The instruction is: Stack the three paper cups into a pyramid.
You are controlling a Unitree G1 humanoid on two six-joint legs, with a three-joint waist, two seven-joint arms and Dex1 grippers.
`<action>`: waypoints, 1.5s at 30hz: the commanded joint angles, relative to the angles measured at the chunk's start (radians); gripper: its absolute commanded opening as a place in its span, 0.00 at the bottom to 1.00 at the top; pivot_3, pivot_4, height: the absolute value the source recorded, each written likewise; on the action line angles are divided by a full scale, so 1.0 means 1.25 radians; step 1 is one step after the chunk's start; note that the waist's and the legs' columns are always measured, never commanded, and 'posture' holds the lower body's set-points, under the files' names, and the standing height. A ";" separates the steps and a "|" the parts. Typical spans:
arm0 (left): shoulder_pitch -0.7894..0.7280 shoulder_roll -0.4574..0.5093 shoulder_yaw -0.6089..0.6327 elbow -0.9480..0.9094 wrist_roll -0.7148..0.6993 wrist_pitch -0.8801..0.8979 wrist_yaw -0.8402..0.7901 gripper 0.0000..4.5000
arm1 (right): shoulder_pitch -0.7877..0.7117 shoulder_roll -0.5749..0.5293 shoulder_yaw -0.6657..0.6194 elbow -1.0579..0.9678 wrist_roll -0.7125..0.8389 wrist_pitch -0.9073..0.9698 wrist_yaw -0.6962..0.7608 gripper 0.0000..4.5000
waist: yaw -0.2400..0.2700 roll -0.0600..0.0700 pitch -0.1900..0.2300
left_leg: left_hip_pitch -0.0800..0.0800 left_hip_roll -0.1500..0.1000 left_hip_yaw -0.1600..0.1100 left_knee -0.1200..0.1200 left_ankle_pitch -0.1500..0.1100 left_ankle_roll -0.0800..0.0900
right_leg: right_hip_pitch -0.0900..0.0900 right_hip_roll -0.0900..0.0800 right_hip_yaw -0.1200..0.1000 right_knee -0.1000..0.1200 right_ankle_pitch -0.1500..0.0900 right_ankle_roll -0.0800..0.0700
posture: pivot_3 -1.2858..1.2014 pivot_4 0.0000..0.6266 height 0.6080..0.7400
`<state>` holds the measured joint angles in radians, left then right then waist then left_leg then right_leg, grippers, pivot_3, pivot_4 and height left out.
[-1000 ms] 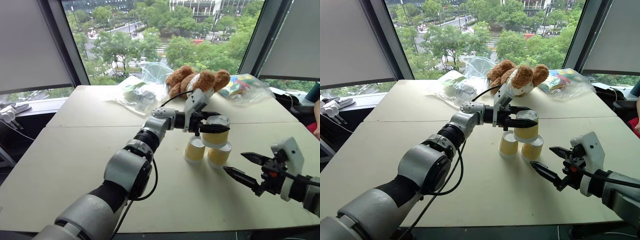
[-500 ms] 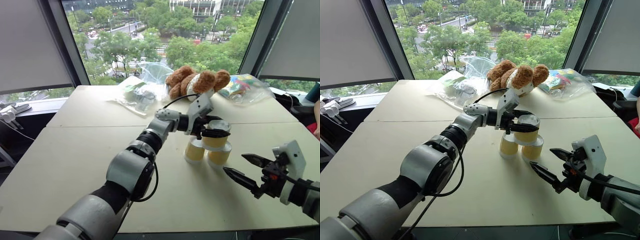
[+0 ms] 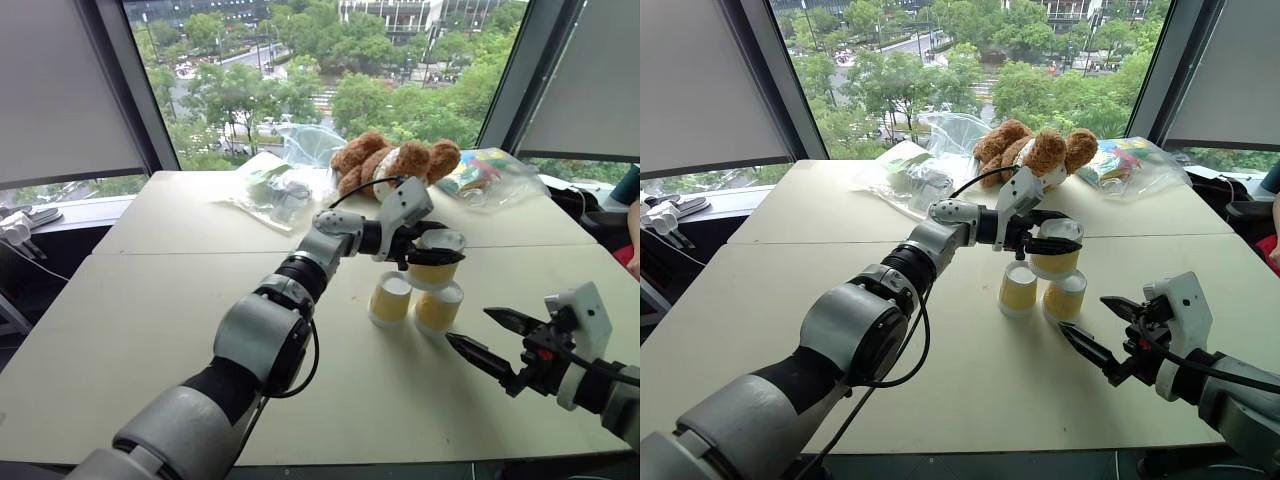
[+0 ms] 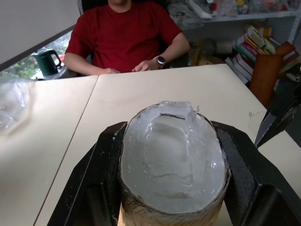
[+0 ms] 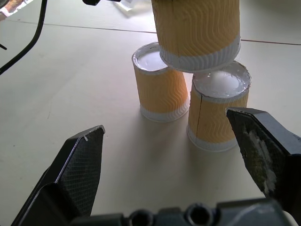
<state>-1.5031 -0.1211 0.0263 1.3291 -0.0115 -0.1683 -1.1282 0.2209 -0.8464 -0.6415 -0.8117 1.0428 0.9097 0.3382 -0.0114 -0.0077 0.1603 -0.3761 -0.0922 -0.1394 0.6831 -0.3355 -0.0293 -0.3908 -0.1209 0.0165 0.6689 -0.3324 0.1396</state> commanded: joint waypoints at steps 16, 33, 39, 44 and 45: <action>0.012 0.006 0.008 -0.008 0.003 0.005 0.000 0.99 | -0.009 -0.002 0.004 -0.019 -0.004 -0.025 -0.015 1.00 | 0.000 0.000 0.000 | 0.000 0.000 0.000 0.000 0.000 0.000 | 0.000 0.000 0.000 0.000 0.000 0.000 | 0.52 0.24 1.00; -0.028 0.076 0.081 -0.019 -0.059 0.067 -0.078 0.99 | -0.043 -0.008 0.048 0.004 -0.028 -0.029 -0.003 1.00 | -0.002 0.000 0.000 | 0.000 0.000 0.000 0.000 0.000 0.000 | 0.000 0.000 0.000 0.000 0.000 0.000 | 0.52 0.24 1.00; -0.003 0.228 0.111 -0.059 -0.105 0.167 -0.265 0.99 | -0.023 -0.007 0.018 -0.004 -0.018 -0.028 0.008 1.00 | -0.008 0.001 0.000 | 0.000 0.000 0.000 0.000 0.000 0.000 | -0.001 0.001 0.000 0.002 0.000 0.000 | 0.52 0.24 1.00; 0.151 0.417 0.086 -0.235 -0.112 0.288 -0.335 0.99 | 0.021 -0.009 -0.075 0.026 0.014 -0.028 0.055 1.00 | -0.018 0.001 -0.001 | 0.002 0.001 0.000 0.000 0.000 0.000 | -0.002 0.001 0.000 0.005 0.000 0.000 | 0.52 0.24 1.00; 0.234 0.457 0.079 -0.340 -0.118 0.348 -0.328 0.99 | 0.028 -0.014 -0.091 0.049 0.017 -0.028 0.077 1.00 | -0.020 0.002 -0.001 | 0.003 0.002 -0.001 0.000 0.000 0.000 | -0.002 0.001 0.000 0.006 0.000 0.000 | 0.52 0.24 1.00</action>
<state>-1.2831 0.4270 0.1361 1.0443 -0.1365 0.1822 -1.5277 0.2545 -0.8499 -0.7004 -0.7689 1.0444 0.8883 0.3996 -0.0368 -0.0056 0.1591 -0.3730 -0.0902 -0.1408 0.6829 -0.3356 -0.0293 -0.3942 -0.1202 0.0161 0.6783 -0.3324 0.1395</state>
